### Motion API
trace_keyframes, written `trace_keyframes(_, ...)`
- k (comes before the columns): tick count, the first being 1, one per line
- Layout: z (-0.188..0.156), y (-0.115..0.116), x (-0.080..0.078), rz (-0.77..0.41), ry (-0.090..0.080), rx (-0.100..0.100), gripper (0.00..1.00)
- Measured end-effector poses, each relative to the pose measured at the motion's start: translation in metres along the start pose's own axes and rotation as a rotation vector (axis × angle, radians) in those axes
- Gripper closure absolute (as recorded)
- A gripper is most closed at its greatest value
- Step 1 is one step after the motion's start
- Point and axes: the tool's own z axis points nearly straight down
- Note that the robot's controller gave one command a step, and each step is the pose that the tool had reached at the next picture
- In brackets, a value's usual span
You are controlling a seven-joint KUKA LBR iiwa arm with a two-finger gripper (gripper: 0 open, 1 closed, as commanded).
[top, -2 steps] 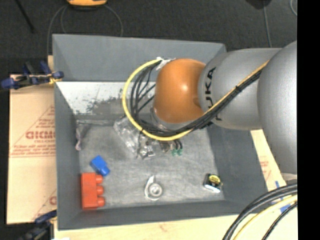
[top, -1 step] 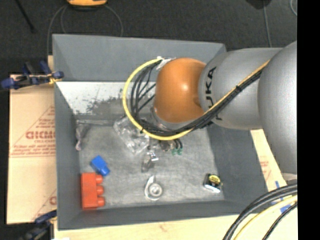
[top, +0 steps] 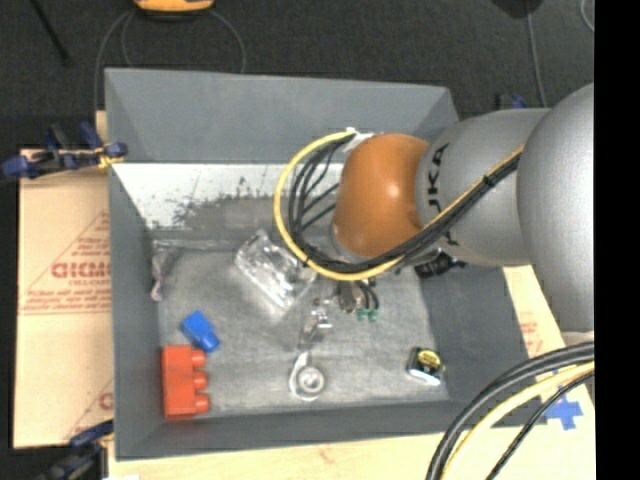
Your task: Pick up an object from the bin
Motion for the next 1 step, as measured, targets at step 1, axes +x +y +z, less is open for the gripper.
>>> trace_keyframes(1,0.0096,-0.022,-0.0405,0.134,-0.014,-0.004,0.0)
